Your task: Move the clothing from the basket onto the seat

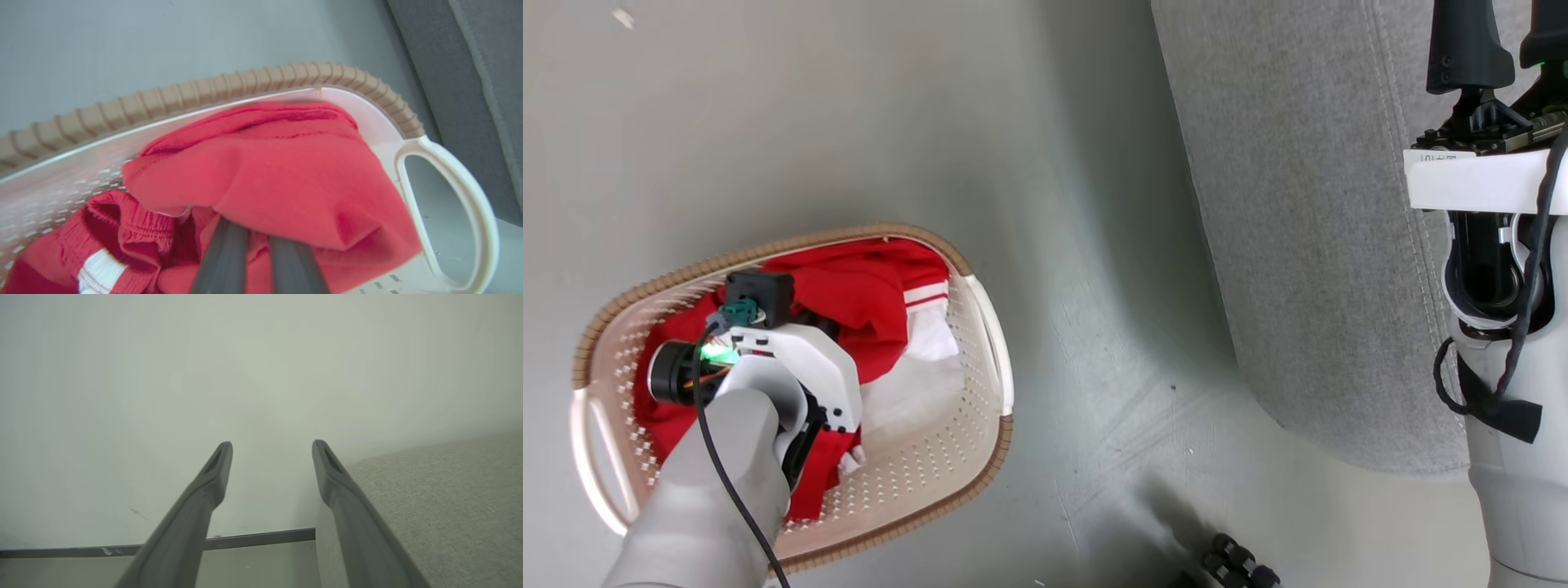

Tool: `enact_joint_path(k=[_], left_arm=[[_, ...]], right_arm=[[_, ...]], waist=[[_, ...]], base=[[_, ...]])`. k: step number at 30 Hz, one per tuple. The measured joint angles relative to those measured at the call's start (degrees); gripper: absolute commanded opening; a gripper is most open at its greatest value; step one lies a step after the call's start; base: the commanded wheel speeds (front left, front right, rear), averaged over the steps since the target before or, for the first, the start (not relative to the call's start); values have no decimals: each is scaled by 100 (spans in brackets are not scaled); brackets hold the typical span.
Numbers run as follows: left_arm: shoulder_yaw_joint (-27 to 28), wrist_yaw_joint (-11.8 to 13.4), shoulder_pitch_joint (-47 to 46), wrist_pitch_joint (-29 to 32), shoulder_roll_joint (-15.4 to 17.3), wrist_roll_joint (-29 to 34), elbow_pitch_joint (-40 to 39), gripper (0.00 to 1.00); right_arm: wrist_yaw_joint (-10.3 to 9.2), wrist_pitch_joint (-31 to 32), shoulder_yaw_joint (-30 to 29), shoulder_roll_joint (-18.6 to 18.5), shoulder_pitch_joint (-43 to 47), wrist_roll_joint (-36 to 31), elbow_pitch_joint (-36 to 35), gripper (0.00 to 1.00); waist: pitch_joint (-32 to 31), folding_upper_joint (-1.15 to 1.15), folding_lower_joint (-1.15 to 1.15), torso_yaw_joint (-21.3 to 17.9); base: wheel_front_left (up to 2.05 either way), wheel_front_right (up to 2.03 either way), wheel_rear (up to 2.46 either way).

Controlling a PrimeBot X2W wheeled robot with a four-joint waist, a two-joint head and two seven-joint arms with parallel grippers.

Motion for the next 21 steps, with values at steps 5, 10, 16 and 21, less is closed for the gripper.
enact_joint_path(k=[5,10,16,21], left_arm=[[-143,0,188,-77,-31,-167,-215,0],[-290,0,366,-162,-92,-347,-537,0],[-443,0,615,-185,-113,-576,-833,0],[-471,0,786,-224,-126,-843,-1118,0]], right_arm=[[0,0,33,-1,-2,-2,47,100],[0,0,87,-62,32,-11,197,100],[0,0,116,-157,246,-11,356,100],[0,0,124,-256,374,-11,447,100]], waist=[[-261,0,0,97],[-551,0,0,206],[-924,0,0,356],[-1243,0,0,488]], base=[[0,0,0],[0,0,0],[0,0,0],[0,0,0]])
